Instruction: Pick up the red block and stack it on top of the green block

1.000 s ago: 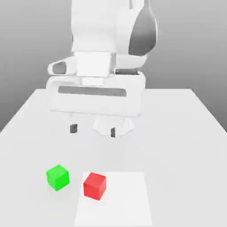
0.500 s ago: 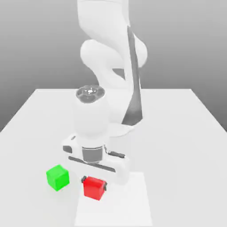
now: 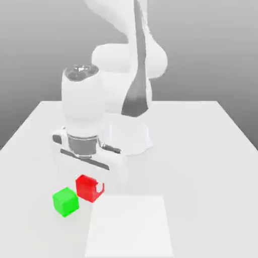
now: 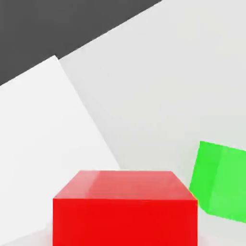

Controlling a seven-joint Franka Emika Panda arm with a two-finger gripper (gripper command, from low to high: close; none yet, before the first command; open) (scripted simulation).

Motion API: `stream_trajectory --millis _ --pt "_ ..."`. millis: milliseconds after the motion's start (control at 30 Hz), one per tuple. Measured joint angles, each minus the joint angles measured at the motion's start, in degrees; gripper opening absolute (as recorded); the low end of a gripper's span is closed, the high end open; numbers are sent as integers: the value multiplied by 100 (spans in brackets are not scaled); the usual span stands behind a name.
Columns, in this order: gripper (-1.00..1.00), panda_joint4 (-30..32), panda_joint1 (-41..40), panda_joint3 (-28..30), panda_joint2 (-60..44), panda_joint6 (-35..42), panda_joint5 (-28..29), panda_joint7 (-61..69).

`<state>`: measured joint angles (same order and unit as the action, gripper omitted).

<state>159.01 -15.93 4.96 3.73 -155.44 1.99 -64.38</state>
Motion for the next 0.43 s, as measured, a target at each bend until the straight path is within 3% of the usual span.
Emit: stream_trajectory --millis 133,300,333,433 --pt "-100 73 -354 260 189 121 -29 -214" --pt "-100 44 -396 223 -690 -722 -371 -2" --pt "100 38 -413 192 -874 -898 -435 40" --pt "100 38 -413 192 -874 -898 -435 40"
